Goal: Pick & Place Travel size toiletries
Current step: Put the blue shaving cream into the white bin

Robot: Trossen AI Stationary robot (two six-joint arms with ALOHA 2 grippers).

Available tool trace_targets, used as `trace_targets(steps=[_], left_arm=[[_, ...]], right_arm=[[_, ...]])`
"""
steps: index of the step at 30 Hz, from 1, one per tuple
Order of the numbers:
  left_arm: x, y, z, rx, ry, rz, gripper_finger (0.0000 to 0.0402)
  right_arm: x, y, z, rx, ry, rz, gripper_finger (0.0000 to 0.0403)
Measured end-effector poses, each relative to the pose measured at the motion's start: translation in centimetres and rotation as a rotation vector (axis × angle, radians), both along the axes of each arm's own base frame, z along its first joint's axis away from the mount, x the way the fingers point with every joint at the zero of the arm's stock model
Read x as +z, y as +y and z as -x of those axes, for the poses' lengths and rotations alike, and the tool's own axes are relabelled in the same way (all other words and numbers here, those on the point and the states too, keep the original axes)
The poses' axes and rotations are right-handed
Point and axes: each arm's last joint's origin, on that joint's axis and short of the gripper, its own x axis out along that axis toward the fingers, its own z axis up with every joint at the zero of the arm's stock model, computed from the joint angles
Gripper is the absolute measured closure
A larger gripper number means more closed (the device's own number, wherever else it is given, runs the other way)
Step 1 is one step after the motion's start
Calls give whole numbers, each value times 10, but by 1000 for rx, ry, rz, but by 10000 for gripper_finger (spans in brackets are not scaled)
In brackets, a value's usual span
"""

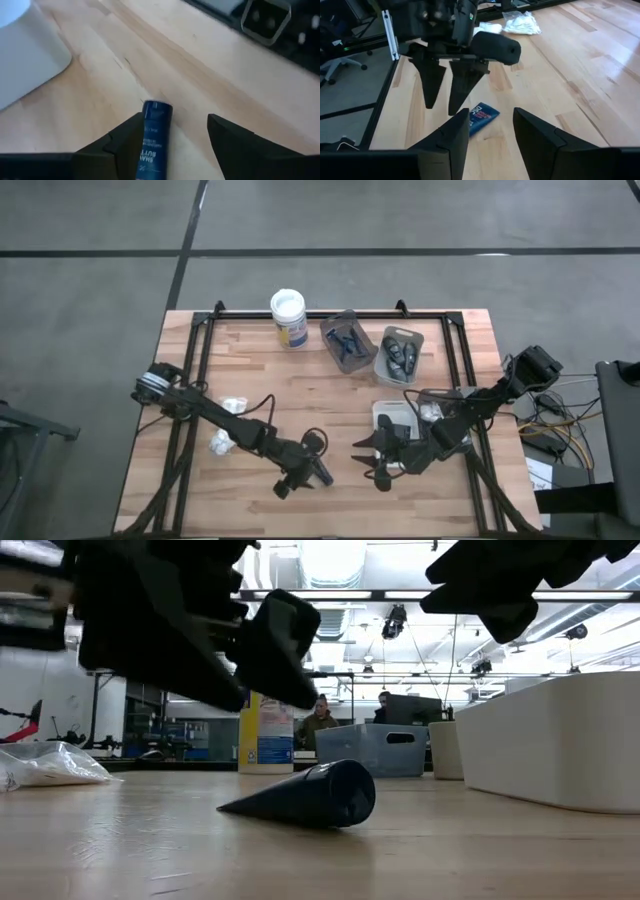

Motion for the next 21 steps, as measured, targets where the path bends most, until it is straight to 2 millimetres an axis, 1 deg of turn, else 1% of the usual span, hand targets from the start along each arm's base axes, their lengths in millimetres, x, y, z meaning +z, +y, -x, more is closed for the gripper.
trace_targets(steps=[2, 6, 11, 17, 21], left_arm=[[-1, 0, 0, -31, -18, -43, 181], [-3, 4, -2, -25, -18, -56, 181], [-15, 12, -7, -3, 16, -72, 181], [-36, 17, -11, 11, 70, -96, 183], [-40, 19, -13, 4, 61, -109, 183]], right_arm=[[0, 0, 0, 0, 0, -1, 249], [0, 0, 0, -3, 0, -16, 243], [0, 0, 0, -5, 0, -19, 234], [0, 0, 0, -8, -3, -27, 226], [1, 0, -1, -15, -11, -29, 222]])
